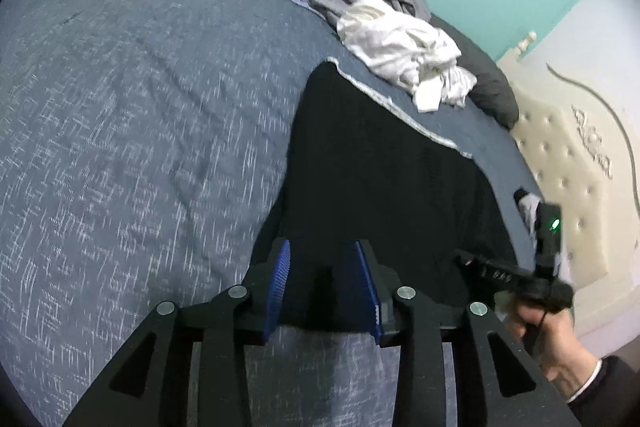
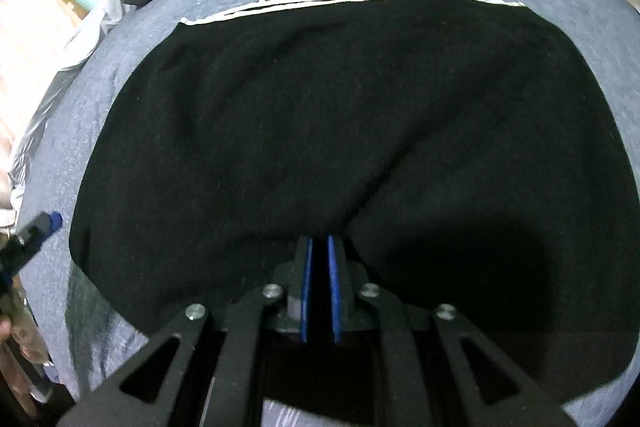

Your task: Fold clothes

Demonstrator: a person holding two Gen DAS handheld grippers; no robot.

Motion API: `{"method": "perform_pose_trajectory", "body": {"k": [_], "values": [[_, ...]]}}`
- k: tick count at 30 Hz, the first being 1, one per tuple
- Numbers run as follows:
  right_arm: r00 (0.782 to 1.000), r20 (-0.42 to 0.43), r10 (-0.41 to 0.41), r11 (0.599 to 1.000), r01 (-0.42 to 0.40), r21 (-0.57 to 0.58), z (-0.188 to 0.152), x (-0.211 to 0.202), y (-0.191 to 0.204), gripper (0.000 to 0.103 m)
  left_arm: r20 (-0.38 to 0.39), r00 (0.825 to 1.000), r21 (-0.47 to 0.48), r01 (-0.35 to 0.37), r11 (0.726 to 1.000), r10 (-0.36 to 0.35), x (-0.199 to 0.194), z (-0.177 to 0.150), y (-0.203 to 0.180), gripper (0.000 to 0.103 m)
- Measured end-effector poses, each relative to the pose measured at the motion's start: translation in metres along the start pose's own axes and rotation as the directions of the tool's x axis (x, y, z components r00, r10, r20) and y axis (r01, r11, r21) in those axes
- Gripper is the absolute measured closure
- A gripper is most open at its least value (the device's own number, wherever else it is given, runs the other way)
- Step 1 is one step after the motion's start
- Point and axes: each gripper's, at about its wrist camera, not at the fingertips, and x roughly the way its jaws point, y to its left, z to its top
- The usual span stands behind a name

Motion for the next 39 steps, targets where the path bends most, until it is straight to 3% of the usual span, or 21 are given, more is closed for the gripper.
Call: {"method": "perform_pose_trajectory", "body": {"k": [9, 15, 24, 30, 35, 39], "values": [[0.999, 0.030, -0.018, 1.000, 0.018, 0.006, 0.005, -0.010, 0.024, 0.096, -0.017, 0.999, -0.007, 0.027, 1.000, -0.027, 0.003, -0.013, 0.002, 0.064], [0.996, 0.077, -0.054, 0.998, 0.053, 0.019, -0.025, -0.020, 0.033, 0.095, -0.010, 1.000, -0.017, 0.021, 1.000, -0.021, -0.003, -0.014, 0.007, 0.055], [0.990, 0.099, -0.098, 0.992, 0.105, -0.063, -0.061, -0.011, 0.051, 0.096, -0.013, 1.000, -0.025, 0.026, 0.999, -0.027, -0.005, -0.018, 0.006, 0.047], [0.985, 0.168, -0.038, 0.999, 0.038, 0.004, -0.065, -0.038, 0.040, 0.096, -0.035, 0.999, -0.040, 0.032, 0.999, -0.033, -0.004, -0.023, 0.005, 0.045], [0.968, 0.249, 0.008, 0.997, -0.029, 0.078, -0.071, -0.065, 0.022, 0.096, -0.058, 0.997, -0.091, 0.048, 0.995, -0.054, 0.001, -0.028, 0.010, 0.041], [0.958, 0.286, -0.011, 0.990, -0.030, 0.139, -0.091, -0.082, -0.004, 0.096, -0.078, 0.993, -0.143, 0.075, 0.987, -0.087, 0.004, -0.033, 0.014, 0.041]]}}
